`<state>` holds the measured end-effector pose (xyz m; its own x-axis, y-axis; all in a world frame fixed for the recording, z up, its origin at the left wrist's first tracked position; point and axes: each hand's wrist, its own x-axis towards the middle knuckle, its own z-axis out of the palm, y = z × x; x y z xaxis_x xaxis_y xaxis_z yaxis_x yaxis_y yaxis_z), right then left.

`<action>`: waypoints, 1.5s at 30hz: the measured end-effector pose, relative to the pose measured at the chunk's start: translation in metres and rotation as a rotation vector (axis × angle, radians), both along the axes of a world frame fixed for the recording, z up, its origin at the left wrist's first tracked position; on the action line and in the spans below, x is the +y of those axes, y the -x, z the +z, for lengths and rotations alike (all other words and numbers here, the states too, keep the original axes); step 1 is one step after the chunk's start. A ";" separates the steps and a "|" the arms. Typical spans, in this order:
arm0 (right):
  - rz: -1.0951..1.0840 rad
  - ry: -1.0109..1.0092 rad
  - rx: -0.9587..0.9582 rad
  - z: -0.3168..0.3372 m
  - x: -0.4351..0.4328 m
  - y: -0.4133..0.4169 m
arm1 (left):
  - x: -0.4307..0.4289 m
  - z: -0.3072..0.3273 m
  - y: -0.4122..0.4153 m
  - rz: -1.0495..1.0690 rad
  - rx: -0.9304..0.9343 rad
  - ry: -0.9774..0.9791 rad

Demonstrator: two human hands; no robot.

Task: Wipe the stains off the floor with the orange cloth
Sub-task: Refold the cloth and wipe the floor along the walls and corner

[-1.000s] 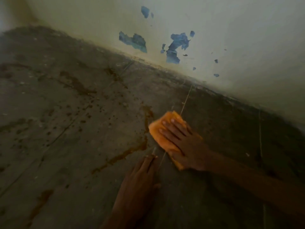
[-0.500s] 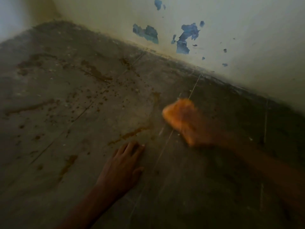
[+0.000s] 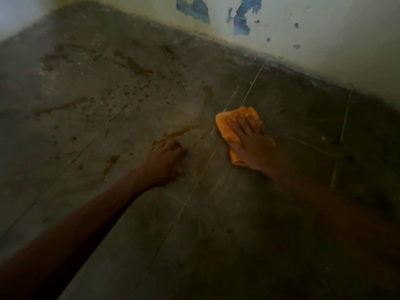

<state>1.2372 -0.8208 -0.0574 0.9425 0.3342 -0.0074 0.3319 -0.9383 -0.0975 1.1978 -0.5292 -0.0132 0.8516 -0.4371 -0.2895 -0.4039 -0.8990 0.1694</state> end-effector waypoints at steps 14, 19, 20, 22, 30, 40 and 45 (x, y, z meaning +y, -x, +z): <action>0.052 -0.071 0.116 -0.005 0.092 0.146 | 0.032 0.002 0.057 -0.017 -0.085 0.095; 0.447 0.014 0.068 -0.012 0.043 0.174 | 0.076 0.001 0.086 0.040 -0.055 0.088; 0.252 0.002 0.053 -0.013 0.040 0.147 | 0.083 0.000 0.091 0.054 -0.067 0.106; -0.136 -0.063 0.050 -0.006 0.064 0.099 | 0.095 -0.003 0.097 0.086 -0.093 0.158; 0.574 -0.038 0.007 -0.008 0.173 0.180 | 0.156 -0.012 0.075 0.168 -0.199 0.281; 0.291 -0.062 0.107 0.006 0.325 0.005 | 0.314 -0.018 -0.009 0.446 -0.407 0.316; 0.845 0.010 0.053 0.004 0.284 0.071 | 0.376 -0.029 0.002 0.607 -0.463 0.160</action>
